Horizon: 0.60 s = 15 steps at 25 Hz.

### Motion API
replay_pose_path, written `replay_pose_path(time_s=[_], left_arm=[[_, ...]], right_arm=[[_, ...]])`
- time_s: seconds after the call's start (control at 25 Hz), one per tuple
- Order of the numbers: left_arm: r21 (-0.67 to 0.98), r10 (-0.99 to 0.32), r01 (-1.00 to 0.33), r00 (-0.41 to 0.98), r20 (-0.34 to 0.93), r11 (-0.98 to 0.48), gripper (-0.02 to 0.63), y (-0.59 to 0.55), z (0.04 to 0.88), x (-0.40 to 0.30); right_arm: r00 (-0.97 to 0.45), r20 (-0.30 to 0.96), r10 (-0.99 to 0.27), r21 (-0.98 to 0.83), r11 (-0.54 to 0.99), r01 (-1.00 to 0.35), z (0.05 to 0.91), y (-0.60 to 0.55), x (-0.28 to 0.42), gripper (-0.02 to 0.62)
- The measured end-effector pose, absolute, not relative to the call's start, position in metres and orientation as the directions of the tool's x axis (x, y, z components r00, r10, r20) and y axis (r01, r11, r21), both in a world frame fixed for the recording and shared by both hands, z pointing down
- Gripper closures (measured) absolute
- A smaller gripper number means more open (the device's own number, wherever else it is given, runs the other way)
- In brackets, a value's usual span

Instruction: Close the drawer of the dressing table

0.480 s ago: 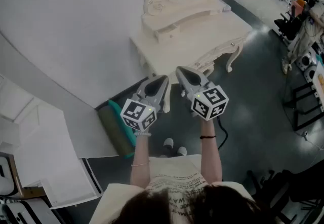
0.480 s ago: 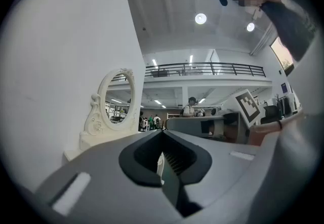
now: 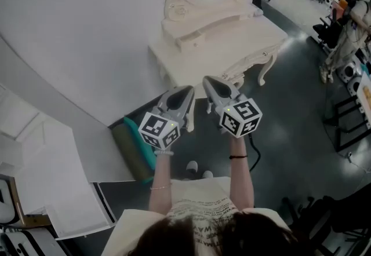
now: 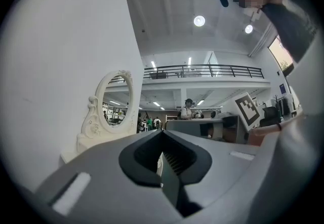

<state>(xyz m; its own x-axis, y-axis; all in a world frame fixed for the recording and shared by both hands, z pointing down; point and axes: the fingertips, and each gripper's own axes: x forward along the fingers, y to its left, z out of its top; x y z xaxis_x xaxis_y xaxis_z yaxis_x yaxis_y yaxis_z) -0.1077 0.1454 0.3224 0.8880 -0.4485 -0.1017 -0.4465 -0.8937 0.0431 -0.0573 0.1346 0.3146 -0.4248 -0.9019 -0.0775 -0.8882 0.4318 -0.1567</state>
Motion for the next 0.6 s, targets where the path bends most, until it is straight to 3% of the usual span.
replay_pose_path(time_s=[0.6], left_arm=[[0.066,-0.477,-0.473,0.876,-0.071,-0.879,0.607,0.146,0.336,-0.084]], right_arm=[[-0.420,-0.063,-0.905,-0.219,0.423,-0.879,0.333,0.129,-0.021,0.592]])
